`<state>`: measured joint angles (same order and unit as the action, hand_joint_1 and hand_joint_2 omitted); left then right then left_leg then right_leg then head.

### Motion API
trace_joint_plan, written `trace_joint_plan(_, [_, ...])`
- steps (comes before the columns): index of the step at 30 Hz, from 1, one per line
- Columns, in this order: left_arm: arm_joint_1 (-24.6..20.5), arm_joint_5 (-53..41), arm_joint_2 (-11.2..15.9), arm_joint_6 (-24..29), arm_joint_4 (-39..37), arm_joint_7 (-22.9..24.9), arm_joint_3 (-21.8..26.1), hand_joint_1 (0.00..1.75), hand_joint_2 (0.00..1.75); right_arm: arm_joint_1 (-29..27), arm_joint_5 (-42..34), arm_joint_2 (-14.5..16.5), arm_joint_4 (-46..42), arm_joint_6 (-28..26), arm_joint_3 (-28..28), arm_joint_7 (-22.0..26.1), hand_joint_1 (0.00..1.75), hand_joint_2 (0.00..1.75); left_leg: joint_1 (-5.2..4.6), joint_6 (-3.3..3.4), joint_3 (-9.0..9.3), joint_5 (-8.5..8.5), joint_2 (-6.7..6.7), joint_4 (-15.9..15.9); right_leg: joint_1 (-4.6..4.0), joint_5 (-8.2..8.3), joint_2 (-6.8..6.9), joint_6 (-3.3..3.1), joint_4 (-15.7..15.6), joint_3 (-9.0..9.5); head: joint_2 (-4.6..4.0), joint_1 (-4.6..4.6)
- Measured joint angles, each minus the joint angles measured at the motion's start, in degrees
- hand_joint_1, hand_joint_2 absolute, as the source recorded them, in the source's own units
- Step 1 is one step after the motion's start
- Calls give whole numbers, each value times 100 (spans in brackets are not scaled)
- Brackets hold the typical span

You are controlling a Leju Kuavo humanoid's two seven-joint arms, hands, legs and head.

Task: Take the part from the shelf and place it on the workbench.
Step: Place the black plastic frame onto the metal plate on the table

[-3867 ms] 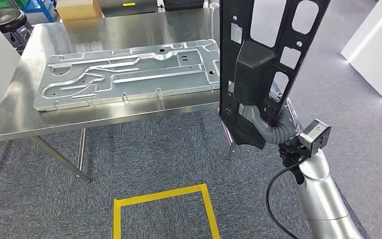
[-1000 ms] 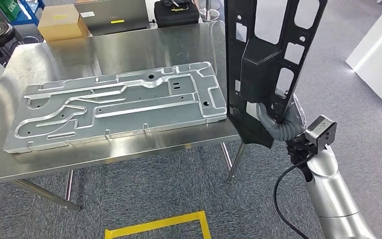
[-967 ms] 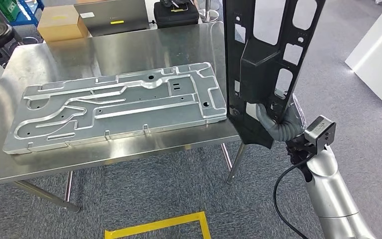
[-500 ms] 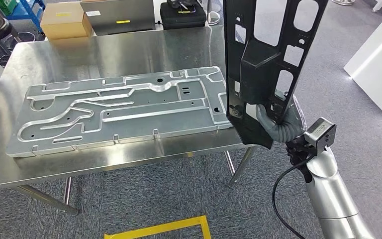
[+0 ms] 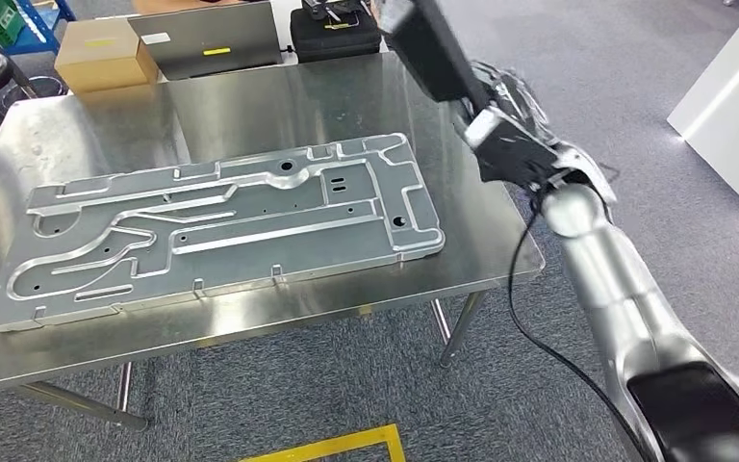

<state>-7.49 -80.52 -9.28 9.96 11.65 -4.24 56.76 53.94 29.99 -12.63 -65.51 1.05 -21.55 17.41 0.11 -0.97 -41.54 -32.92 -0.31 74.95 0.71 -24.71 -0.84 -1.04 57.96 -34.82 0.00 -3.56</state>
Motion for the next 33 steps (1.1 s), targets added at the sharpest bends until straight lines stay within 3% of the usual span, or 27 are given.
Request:
trace_joint_plan(1, [-41,-78,9,-15,0,54,-45,0,175,393,705,210,462,-178,-291,-259,175,175,3,-1,47,236,2,-237,0,-26,-6,0,15,24,0,0])
trace_joint_plan(3, [-107,-184,38,-7,0,195,-132,0,175,1111,2052,686,1389,-318,-969,-788,175,175,0,26,336,758,20,-1047,-8,-88,-19,12,43,76,0,1])
trace_joint_plan(5, [-156,-198,61,89,0,310,-182,0,175,1622,2871,1198,2184,-263,-1630,-1123,175,175,-21,73,526,968,33,-1561,-30,-121,-22,44,58,81,0,1])
trace_joint_plan(8, [-192,-133,75,251,0,323,-213,0,175,1926,3174,1959,3040,-240,-2304,-1338,175,175,-5,124,565,966,13,-1669,-52,-149,-3,104,55,71,0,0])
trace_joint_plan(10, [-204,-88,80,302,0,261,-217,0,175,1947,3141,2345,3358,-275,-2525,-1398,175,175,36,172,618,959,5,-1719,-58,-302,19,145,292,-17,0,-1])
trace_joint_plan(13, [-219,-46,81,362,0,227,-217,0,175,1896,3048,2698,3651,-308,-2791,-1484,175,175,48,235,679,913,-6,-1738,-39,-744,39,184,1397,-599,0,-1])
trace_joint_plan(14, [-211,-54,84,377,0,229,-217,0,175,1857,3015,2772,3720,-314,-2858,-1512,175,175,48,240,696,897,-15,-1736,-34,-794,43,191,1680,-784,0,-1])
trace_joint_plan(15, [-197,-69,86,389,0,238,-218,0,175,1816,2978,2827,3780,-324,-2910,-1533,175,175,46,238,715,880,-26,-1735,-35,-731,46,187,1757,-876,0,-1])
trace_joint_plan(16, [-183,-84,87,398,0,250,-218,0,175,1780,2940,2875,3828,-341,-2952,-1553,175,175,40,233,738,863,-39,-1734,-41,-556,49,169,1593,-849,0,-1])
trace_joint_plan(19, [-140,-95,77,392,-4,271,-218,0,175,1739,2848,2986,3917,-439,-3027,-1570,175,175,9,200,800,803,-49,-1731,-94,100,57,30,384,-373,0,0])
trace_joint_plan(21, [-119,-85,67,372,-9,262,-217,0,175,1728,2812,3052,3950,-482,-3073,-1570,175,175,7,157,809,773,-30,-1736,-134,195,64,-27,24,-217,0,0])
trace_joint_plan(24, [-98,-47,75,348,-8,221,-216,0,175,1701,2747,3109,3982,-487,-3138,-1579,175,175,8,83,813,700,-13,-1703,-104,193,71,-55,-74,-146,0,-1])
trace_joint_plan(26, [-79,-38,84,337,-8,171,-216,0,175,1691,2678,3153,3992,-487,-3156,-1601,87,87,12,33,647,463,-10,-1304,-57,204,82,-80,-153,-73,0,-2])
trace_joint_plan(28, [-70,-58,86,326,-9,119,-216,0,175,1674,2611,3189,4015,-486,-3161,-1624,0,0,44,-26,265,135,-7,-529,-55,192,85,-94,-162,-44,0,-3])
trace_joint_plan(29, [-71,-75,86,322,-9,98,-217,0,175,1656,2589,3198,4036,-486,-3163,-1632,0,0,64,-55,84,52,-6,-209,-51,181,84,-91,-157,-38,0,-3])
trace_joint_plan(30, [-74,-93,86,321,-9,83,-218,0,175,1636,2574,3203,4061,-486,-3166,-1638,0,0,86,-83,-12,80,-4,-83,-45,167,82,-80,-146,-32,0,-3])
trace_joint_plan(31, [-76,-110,87,319,-9,76,-222,0,175,1621,2559,3208,4090,-490,-3169,-1644,0,0,109,-109,4,219,-2,-184,-34,147,79,-63,-127,-25,0,-3])
trace_joint_plan(33, [-76,-138,88,318,-9,72,-230,0,175,1612,2540,3218,4142,-501,-3174,-1652,0,0,160,-157,305,654,6,-917,-8,88,69,-6,-59,-15,0,-3])
